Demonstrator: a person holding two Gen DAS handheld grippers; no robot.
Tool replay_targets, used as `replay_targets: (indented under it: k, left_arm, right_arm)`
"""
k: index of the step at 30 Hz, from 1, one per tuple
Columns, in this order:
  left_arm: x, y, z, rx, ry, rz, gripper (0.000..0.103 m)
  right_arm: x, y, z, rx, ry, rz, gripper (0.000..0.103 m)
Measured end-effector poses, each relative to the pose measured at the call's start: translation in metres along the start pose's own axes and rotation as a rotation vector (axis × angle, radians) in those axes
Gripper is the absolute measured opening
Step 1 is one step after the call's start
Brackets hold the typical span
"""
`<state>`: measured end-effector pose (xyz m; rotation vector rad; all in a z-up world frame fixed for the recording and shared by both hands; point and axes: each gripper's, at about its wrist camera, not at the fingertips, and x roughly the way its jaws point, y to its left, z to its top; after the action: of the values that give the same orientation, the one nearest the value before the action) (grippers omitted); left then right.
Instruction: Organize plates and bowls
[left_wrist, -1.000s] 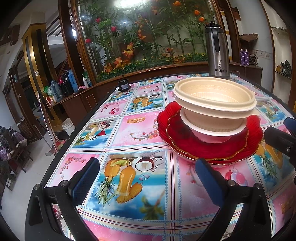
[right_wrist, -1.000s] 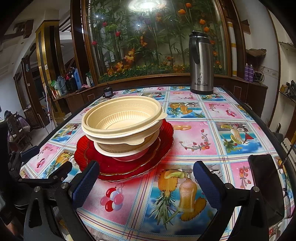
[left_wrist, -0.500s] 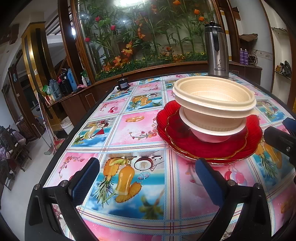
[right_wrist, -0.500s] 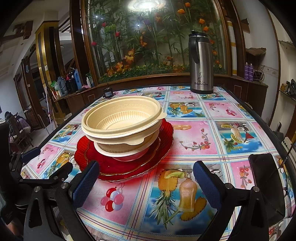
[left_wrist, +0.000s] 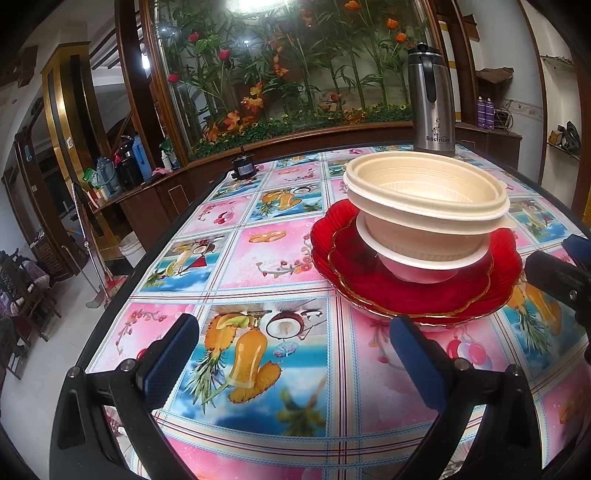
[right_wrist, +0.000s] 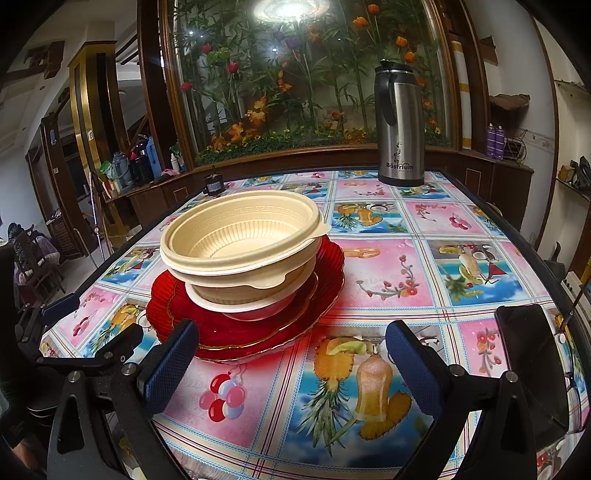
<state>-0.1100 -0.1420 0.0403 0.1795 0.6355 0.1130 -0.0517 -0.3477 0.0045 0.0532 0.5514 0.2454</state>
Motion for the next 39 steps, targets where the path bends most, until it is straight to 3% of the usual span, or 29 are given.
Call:
replay_targets:
  k: [39]
  left_arm:
    - [-0.0004,-0.0001,-0.0009,0.011,0.000,-0.010,0.103]
  right_arm:
    - [-0.0013,-0.0043,-0.0001,0.010,-0.003,-0.001,0.102]
